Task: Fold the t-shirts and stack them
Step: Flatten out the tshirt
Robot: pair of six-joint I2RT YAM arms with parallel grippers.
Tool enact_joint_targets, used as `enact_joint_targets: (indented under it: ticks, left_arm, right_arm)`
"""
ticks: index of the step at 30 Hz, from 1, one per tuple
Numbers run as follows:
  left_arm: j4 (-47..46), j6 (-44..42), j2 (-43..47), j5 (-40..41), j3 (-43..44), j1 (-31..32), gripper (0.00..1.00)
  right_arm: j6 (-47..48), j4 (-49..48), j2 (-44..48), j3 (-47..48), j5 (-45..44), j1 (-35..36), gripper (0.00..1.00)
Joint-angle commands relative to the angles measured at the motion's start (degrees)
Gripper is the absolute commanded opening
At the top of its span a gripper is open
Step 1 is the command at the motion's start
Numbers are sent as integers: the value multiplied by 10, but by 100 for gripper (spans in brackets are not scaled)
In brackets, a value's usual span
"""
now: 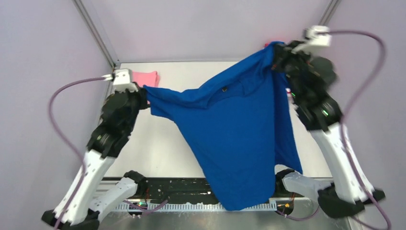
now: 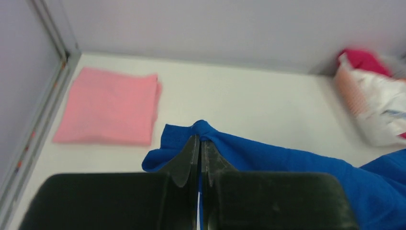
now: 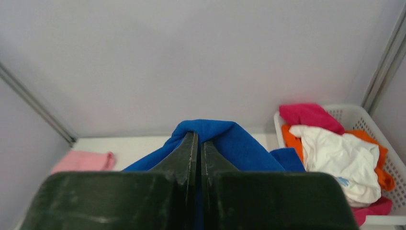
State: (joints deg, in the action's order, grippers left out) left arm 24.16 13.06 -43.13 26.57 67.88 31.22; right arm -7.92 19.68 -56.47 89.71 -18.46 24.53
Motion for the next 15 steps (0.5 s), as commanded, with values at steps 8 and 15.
enact_joint_targets:
  ticks: [8, 15]
  left_arm:
    - [91, 116, -379, -261, -82, -208, 0]
    - [97, 117, -412, -292, -19, -235, 99]
  right_arm:
    - [-5, -60, -550, 160, 47, -37, 8]
    - [-15, 7, -657, 305, 56, -37, 90]
